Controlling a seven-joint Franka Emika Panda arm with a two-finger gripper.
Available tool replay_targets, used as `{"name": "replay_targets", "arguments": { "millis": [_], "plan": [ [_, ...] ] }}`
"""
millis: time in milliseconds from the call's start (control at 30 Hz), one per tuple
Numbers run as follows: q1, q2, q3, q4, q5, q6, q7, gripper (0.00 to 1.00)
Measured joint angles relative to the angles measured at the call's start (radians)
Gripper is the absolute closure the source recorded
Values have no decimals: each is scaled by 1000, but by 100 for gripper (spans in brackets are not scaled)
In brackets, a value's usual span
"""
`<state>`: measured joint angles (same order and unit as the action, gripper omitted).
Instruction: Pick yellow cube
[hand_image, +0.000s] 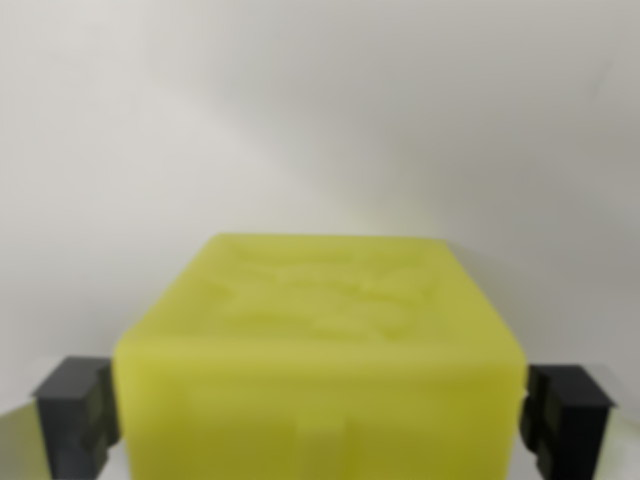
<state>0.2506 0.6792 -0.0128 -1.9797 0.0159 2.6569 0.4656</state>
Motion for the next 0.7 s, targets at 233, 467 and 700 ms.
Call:
{"name": "replay_targets", "arguments": {
  "millis": [233,467,700],
  "plan": [
    [0,2,0,1,1,1,-2,0],
    [0,1,0,1,1,1,-2,100],
    [0,-30,0,-10,1,-19,-1,100]
  ]
}}
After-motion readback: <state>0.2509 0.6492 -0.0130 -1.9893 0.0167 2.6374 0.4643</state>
